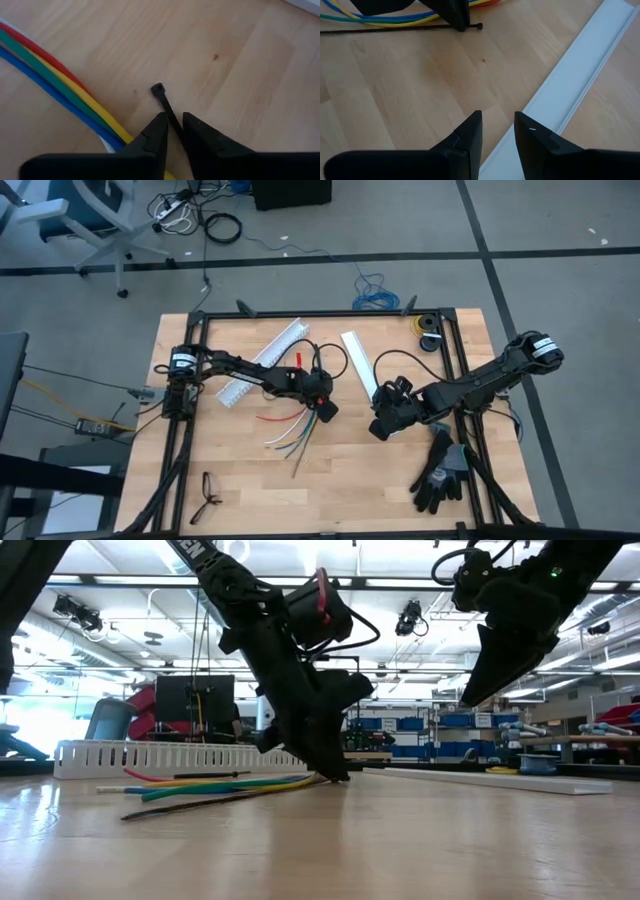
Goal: Ziptie cables
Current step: Prepare the black zip tie to wrap the cable wires
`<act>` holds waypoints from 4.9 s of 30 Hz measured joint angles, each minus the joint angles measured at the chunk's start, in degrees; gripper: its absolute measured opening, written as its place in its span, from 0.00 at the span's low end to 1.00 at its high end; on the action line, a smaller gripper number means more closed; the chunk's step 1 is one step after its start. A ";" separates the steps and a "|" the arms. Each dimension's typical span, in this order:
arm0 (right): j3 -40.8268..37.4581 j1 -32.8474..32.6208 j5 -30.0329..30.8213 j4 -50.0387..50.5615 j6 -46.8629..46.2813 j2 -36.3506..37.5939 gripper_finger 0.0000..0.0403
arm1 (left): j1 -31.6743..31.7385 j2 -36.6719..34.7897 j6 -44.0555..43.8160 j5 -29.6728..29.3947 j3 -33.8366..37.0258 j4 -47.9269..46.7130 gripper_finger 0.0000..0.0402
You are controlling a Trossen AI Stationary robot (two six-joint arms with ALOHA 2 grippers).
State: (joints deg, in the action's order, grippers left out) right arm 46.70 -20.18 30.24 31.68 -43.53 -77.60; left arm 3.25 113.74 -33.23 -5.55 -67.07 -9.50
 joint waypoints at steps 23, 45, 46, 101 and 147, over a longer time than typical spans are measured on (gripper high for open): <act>-2.55 -0.34 5.27 -4.51 -1.88 -0.37 0.25 | -0.04 -2.35 15.39 -0.98 0.26 18.82 0.00; -25.44 7.07 -4.82 -75.21 17.88 -2.15 0.16 | -1.36 -11.69 13.53 1.15 33.53 86.45 0.00; -25.42 8.21 -6.53 -77.77 19.12 -2.64 0.16 | -1.50 -11.24 13.66 1.02 33.39 86.36 0.00; -16.79 20.83 -28.61 -90.27 28.75 -12.48 0.12 | -1.75 -10.24 16.50 -2.48 30.53 86.50 0.00; -16.79 20.85 -31.56 -89.46 28.02 -12.46 0.00 | 1.01 -10.30 10.38 7.64 30.34 82.85 0.07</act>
State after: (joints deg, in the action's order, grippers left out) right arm 29.91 0.67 -1.32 -57.78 -15.51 -90.07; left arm 4.25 103.44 -22.85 2.09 -36.73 73.35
